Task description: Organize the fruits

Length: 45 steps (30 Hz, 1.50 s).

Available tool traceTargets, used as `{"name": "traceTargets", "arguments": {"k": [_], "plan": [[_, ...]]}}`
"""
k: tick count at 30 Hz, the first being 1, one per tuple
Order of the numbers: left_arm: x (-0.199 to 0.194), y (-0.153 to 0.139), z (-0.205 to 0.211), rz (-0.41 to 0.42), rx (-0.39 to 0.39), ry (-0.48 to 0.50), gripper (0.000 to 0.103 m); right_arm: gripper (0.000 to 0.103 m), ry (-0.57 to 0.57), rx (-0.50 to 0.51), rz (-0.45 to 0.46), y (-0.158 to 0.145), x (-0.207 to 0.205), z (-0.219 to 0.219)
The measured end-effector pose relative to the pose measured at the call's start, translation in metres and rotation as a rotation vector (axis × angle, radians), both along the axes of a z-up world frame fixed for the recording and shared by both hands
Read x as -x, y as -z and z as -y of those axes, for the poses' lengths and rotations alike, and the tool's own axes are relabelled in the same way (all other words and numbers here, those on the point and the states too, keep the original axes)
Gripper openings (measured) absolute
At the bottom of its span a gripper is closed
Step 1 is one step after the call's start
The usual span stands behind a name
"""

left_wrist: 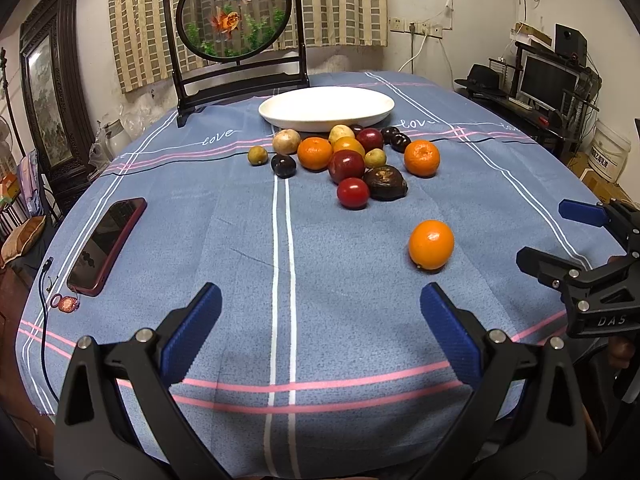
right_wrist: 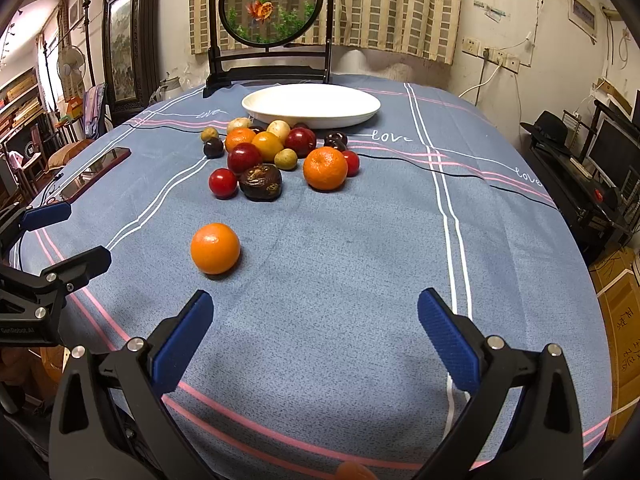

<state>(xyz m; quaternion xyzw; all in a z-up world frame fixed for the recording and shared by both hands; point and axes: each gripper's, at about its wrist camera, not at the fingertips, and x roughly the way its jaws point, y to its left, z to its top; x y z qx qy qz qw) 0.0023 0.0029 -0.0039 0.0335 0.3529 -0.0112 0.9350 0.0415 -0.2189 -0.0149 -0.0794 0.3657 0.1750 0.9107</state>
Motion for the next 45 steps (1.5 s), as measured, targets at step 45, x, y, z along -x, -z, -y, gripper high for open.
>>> {"name": "traceTargets", "arguments": {"k": [45], "plan": [[-0.034, 0.017, -0.061, -0.075, 0.104, -0.091, 0.101, 0.071, -0.245, -0.077, -0.209, 0.028, -0.044, -0.069]]}}
